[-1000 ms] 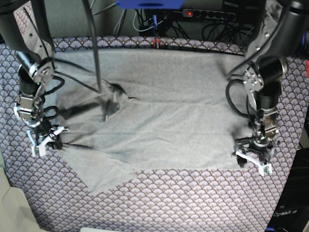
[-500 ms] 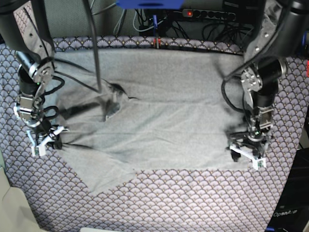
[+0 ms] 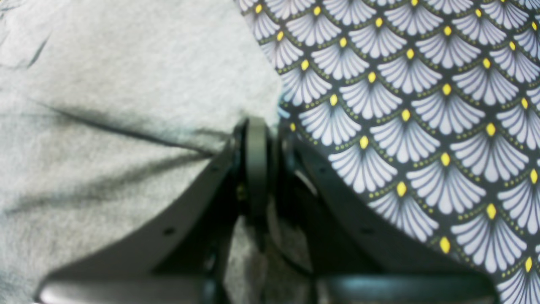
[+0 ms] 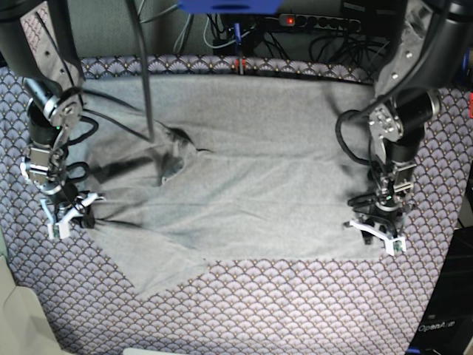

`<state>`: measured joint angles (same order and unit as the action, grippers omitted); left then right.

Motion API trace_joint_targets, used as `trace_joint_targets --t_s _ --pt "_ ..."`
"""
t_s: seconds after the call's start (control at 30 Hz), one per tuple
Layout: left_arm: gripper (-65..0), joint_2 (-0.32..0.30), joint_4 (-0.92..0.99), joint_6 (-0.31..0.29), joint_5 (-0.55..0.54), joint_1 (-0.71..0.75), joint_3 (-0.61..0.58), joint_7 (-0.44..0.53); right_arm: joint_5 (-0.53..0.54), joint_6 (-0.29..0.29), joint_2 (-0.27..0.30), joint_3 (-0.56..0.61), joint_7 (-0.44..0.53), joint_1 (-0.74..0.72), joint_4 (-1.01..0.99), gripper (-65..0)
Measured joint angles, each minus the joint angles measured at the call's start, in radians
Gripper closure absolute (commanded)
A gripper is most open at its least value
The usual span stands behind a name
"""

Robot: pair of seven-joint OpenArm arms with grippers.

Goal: Fold the T-shirt properly
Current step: 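Lower both grippers and pinch the grey shirt's opposite edge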

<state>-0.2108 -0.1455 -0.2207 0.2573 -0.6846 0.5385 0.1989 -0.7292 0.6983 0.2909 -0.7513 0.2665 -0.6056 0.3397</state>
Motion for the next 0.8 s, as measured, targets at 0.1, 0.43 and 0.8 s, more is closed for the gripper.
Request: trace_joint_targets --t_s 0.1,0.43,0.8 --pt "0.0 0.000 0.001 -0.003 0.001 0.000 0.000 0.000 0.000 0.000 0.000 0.000 0.000 0.000 0.000 -1.1" --pt "0.0 0.000 0.001 -0.004 0.001 0.000 0.000 0.001 -0.015 0.003 -0.009 0.000 -0.018 0.019 0.090 -0.6" --pt "0.0 0.000 0.001 -0.011 0.000 0.000 0.000 -0.001 -0.019 0.008 -0.031 -0.002 -0.026 0.070 0.222 0.0"
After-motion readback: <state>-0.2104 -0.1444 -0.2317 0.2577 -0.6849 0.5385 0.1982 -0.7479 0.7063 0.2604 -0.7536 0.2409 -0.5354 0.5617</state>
